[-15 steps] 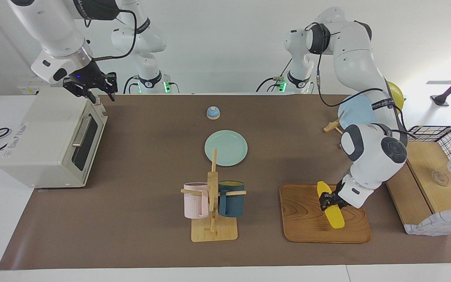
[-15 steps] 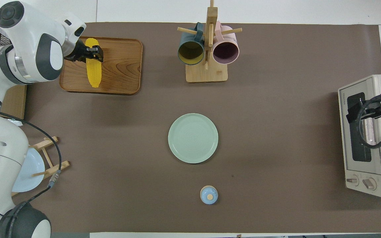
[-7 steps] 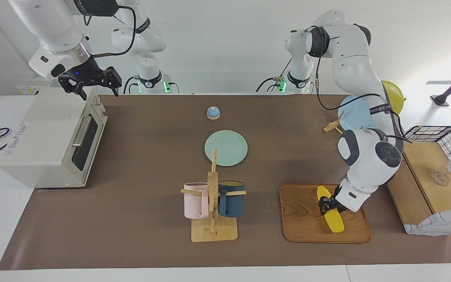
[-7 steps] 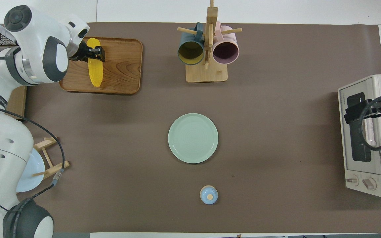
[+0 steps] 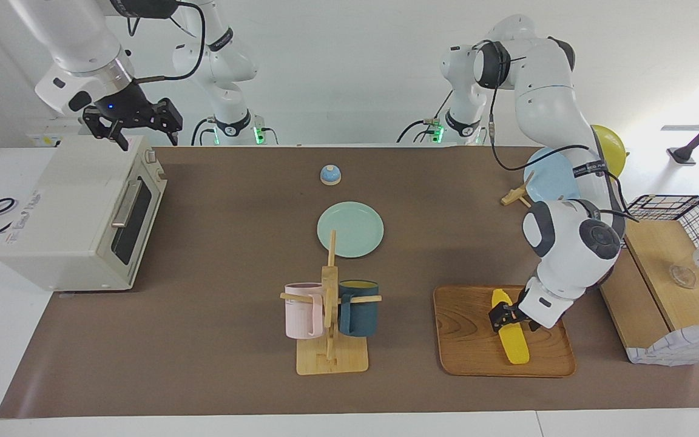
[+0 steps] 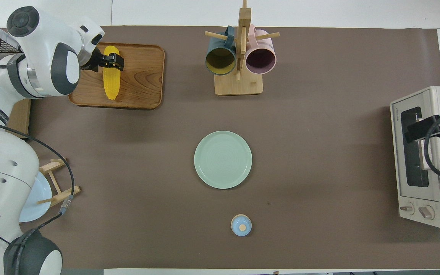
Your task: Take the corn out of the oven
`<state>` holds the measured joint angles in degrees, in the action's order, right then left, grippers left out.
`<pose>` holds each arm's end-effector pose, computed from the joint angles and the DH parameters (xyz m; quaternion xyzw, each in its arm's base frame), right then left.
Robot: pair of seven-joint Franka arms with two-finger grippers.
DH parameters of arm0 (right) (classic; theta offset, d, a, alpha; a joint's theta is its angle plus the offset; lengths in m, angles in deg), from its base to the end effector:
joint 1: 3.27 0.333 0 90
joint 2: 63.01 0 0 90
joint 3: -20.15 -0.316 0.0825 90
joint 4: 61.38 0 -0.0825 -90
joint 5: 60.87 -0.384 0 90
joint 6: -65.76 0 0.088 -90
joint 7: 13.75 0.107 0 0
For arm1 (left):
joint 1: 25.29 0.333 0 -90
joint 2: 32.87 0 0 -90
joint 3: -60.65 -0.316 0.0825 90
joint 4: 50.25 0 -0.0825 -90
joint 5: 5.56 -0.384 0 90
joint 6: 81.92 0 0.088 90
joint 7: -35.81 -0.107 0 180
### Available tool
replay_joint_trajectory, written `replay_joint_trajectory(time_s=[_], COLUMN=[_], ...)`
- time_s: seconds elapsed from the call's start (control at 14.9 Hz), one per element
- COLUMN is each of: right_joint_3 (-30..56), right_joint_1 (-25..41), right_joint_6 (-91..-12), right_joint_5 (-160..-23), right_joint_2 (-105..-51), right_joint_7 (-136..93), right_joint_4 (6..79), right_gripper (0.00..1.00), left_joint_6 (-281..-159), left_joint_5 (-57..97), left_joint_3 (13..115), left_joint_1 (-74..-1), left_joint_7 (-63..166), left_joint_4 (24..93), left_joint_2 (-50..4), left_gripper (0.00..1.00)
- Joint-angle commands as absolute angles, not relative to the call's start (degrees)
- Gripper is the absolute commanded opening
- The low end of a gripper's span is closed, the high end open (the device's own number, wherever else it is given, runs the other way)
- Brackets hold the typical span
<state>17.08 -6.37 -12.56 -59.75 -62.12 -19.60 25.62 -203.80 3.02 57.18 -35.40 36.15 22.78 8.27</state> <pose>0.5278 -0.0024 0.6407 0.9964 0.0493 -0.0684 0.0066 0.7485 -0.1055 0.3414 0.9962 -0.0285 0.0649 0.0508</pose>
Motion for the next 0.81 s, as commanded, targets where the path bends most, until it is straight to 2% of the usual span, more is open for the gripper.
replay_joint_trajectory(time_s=[0.0, 0.27, 0.74], right_joint_3=[17.6, 17.6, 17.69], right_joint_1=[-6.43, -7.14, -7.4], right_joint_6=[-12.55, -15.7, -18.08], right_joint_5=[-60.34, -60.78, -60.25], right_joint_2=[-62.66, -62.31, -62.13], right_joint_7=[-18.32, -17.71, -16.91], right_joint_4=[25.02, 27.21, 29.58], right_gripper=[1.0, 1.0, 1.0], left_joint_6=[-198.4, -187.16, -163.25], left_joint_5=[2.61, 2.09, -3.54], left_joint_3=[57.04, 56.87, 54.32], left_joint_1=[-34.61, -31.8, -32.67], left_joint_7=[36.6, 37.22, 39.86], left_joint_4=[23.57, 25.77, 25.68], left_joint_2=[3.1, -7.36, -22.66], left_gripper=[1.0, 1.0, 1.0])
